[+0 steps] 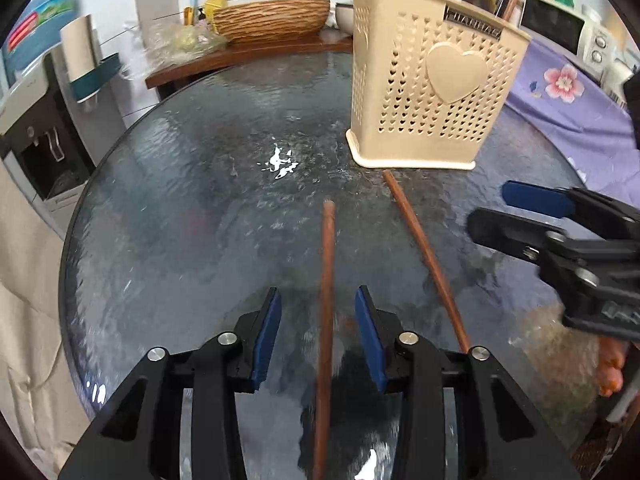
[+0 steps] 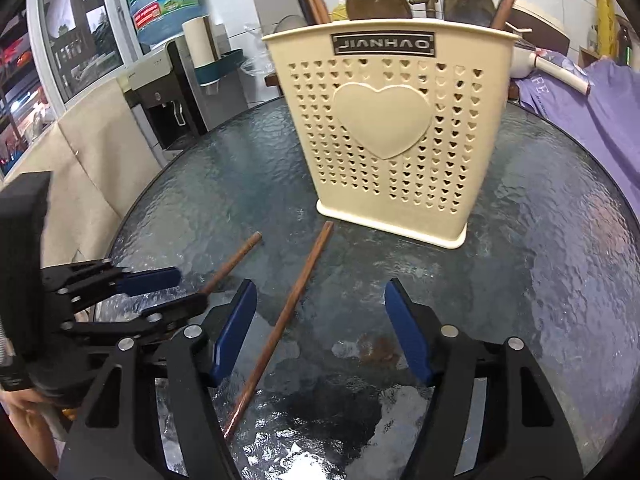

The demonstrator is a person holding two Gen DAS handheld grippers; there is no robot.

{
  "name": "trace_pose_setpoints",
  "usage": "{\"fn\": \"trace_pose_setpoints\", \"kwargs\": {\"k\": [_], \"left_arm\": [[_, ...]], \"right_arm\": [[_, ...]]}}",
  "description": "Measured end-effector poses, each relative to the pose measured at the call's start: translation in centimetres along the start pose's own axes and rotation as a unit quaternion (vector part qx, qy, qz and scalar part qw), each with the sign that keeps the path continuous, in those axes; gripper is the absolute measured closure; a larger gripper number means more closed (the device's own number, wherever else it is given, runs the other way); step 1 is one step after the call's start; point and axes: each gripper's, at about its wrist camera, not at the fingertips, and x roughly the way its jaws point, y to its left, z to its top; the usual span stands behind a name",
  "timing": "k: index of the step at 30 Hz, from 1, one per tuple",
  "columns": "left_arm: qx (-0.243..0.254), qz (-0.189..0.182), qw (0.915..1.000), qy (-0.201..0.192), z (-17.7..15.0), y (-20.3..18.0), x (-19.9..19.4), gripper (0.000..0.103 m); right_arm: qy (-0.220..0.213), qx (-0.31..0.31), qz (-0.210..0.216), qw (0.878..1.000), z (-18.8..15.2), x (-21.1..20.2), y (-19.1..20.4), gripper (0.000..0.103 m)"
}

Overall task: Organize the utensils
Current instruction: 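Grasp a wooden chopstick with the left gripper while the right grasps another wooden chopstick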

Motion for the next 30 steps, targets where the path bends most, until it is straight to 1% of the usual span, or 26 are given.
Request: {"fn": "trace_pose_setpoints", "kwargs": {"k": [3, 6, 8, 9, 13, 15, 19, 21, 22, 23, 27, 29, 30], "left_arm": [[0.002, -0.011, 0.9999, 0.01, 1.0, -0.2, 1.2, 0.072], [0.008, -0.009, 0.9998, 0.014, 1.6, -0.5, 1.7, 0.075], [0.018, -0.001, 0.9997, 0.017, 2.1, -1.0, 2.1, 0.082], [0.019, 0.004, 0.9996, 0.018, 2.3, -1.0, 2.2, 0.083], [0.019, 0.012, 0.9995, 0.02, 3.1, -0.3, 2.8, 0.096], [0.012, 0.011, 0.9997, 0.021, 3.4, 0.5, 3.0, 0.096], [-0.004, 0.02, 0.9995, 0.023, 4.1, 2.3, 3.3, 0.097], [-0.012, 0.024, 0.9994, 0.023, 4.3, 3.1, 3.4, 0.097], [-0.015, 0.025, 0.9993, 0.024, 4.4, 3.5, 3.5, 0.097], [-0.017, 0.027, 0.9992, 0.024, 4.5, 3.9, 3.5, 0.097], [-0.025, 0.03, 0.9989, 0.024, 4.9, 4.7, 3.8, 0.097], [-0.027, 0.033, 0.9988, 0.024, 5.1, 5.1, 3.8, 0.097], [-0.027, 0.034, 0.9988, 0.023, 5.1, 5.2, 3.9, 0.097]], "right_arm": [[0.001, -0.002, -0.005, 1.0, -0.1, -0.3, -0.3, 0.036], [0.005, -0.004, -0.01, 1.0, 0.1, -0.1, -0.5, 0.036], [0.008, -0.003, -0.013, 1.0, 0.3, 0.1, -0.7, 0.037], [0.009, -0.002, -0.013, 1.0, 0.4, 0.1, -0.7, 0.037], [0.022, 0.005, -0.012, 1.0, 0.7, 0.9, -0.9, 0.038], [0.028, 0.006, -0.012, 1.0, 0.9, 1.4, -0.5, 0.04], [0.038, -0.008, -0.024, 0.999, 1.3, 2.5, 0.9, 0.041], [0.044, -0.016, -0.032, 0.998, 1.6, 3.2, 1.7, 0.045], [0.048, -0.02, -0.036, 0.998, 1.7, 3.5, 2.1, 0.051], [0.053, -0.024, -0.04, 0.997, 1.8, 4.0, 2.4, 0.054], [0.065, -0.036, -0.061, 0.995, 2.1, 5.1, 3.4, 0.057], [0.073, -0.037, -0.064, 0.995, 2.2, 5.7, 3.6, 0.065], [0.078, -0.037, -0.069, 0.994, 2.3, 6.1, 3.7, 0.065]]}}
